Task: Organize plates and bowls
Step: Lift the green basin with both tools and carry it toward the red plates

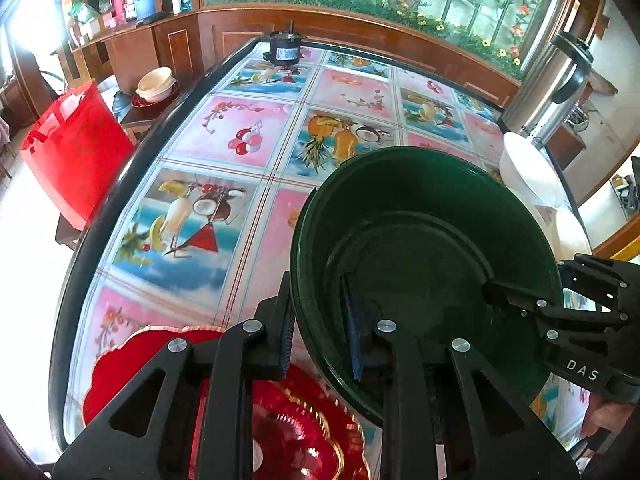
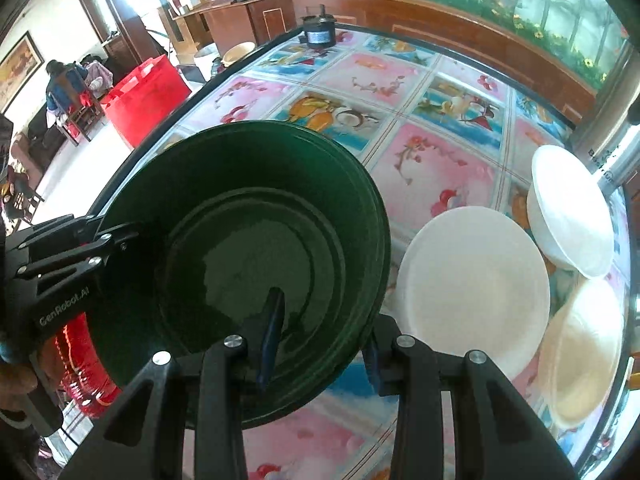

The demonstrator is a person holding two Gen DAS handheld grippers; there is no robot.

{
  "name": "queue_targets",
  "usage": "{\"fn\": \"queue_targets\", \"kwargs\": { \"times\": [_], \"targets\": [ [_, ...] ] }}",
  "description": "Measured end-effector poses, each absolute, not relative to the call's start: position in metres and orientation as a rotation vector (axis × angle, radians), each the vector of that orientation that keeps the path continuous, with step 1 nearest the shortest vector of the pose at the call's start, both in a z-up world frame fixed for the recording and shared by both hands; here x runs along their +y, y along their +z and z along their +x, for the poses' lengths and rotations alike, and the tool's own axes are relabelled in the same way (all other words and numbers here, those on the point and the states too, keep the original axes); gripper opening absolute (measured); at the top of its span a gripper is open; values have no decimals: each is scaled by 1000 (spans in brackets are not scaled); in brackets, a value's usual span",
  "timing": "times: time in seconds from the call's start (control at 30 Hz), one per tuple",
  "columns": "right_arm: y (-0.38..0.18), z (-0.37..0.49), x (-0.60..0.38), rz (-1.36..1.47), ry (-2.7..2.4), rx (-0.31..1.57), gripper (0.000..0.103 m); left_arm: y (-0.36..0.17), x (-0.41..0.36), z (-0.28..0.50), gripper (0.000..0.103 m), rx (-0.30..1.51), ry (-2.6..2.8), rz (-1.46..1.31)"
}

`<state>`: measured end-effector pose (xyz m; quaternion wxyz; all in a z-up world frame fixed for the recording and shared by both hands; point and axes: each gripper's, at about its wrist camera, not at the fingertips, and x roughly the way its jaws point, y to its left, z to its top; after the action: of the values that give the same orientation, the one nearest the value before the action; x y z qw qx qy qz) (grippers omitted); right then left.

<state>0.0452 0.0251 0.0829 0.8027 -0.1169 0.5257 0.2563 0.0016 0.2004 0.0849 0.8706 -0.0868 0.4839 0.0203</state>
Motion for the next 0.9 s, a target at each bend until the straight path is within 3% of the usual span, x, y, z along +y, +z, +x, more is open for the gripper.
{"fn": "queue_targets", "kwargs": {
  "times": [0.9],
  "targets": [
    [120,-43,75,-342,634,1013,44,129,249,-93,21,886,91,-182]
  ]
}}
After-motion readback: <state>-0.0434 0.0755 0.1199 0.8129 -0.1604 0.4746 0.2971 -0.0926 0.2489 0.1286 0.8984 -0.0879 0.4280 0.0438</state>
